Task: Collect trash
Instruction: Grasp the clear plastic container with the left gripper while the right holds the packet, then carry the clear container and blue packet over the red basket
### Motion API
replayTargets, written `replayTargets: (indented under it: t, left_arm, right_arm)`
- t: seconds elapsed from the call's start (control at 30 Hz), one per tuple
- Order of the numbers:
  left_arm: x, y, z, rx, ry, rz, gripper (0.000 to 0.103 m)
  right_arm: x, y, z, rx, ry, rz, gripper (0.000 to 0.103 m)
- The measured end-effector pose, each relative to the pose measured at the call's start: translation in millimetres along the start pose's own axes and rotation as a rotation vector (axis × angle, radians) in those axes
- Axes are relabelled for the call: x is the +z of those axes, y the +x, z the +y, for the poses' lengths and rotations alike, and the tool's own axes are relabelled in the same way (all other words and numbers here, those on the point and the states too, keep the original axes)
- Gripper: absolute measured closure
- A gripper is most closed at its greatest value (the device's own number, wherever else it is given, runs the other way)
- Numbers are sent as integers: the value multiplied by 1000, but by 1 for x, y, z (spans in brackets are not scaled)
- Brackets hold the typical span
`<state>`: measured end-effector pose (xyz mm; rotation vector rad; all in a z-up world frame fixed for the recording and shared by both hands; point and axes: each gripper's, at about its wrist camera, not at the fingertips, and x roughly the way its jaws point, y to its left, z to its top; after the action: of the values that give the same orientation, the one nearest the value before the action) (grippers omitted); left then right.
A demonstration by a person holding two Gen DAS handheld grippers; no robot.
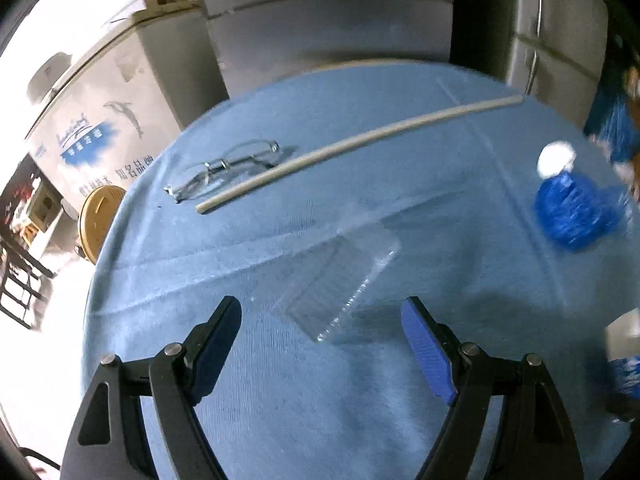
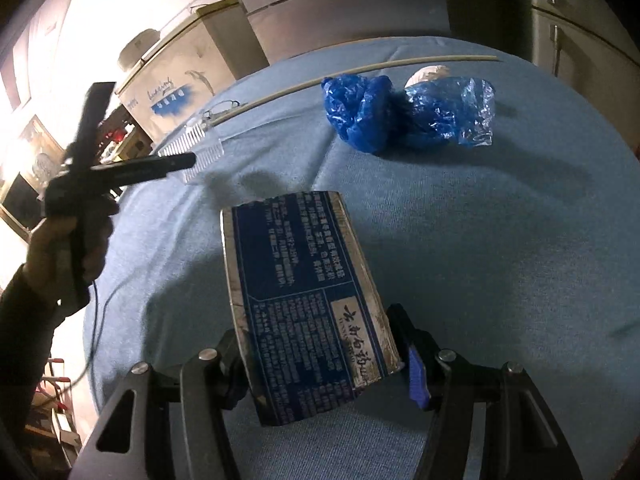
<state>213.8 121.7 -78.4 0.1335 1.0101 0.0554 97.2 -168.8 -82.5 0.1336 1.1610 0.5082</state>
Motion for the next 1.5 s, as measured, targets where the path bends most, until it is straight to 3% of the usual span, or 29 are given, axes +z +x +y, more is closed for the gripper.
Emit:
replayTargets:
  t: [0.1, 0.13, 0.17, 0.2, 0.6, 1.1, 1.5]
  left_arm:
    - [1, 13, 6, -2, -18, 15, 21]
    - [2, 14, 9, -18, -35, 9, 27]
    - [2, 16, 14, -50, -64, 7, 59]
    - [3, 19, 17, -57, -81, 32, 60]
    - [-52, -34, -10, -219, -185, 13, 60]
    - [-121, -101, -99, -324, -119, 11, 60]
    - [-133, -123, -130, -356, -79, 11, 60]
  right_arm:
    - [3, 3, 2, 3, 2, -1, 39]
    - [2, 4, 2, 4, 3, -2, 39]
    - [1, 3, 1, 5, 5, -3, 39]
    - [0, 3, 0, 6, 8, -5, 39]
    - [-20, -13, 2, 21, 37, -29, 39]
    - [-85, -63, -16, -9, 143, -77, 39]
    - [-107, -90, -38, -41, 213, -113, 39]
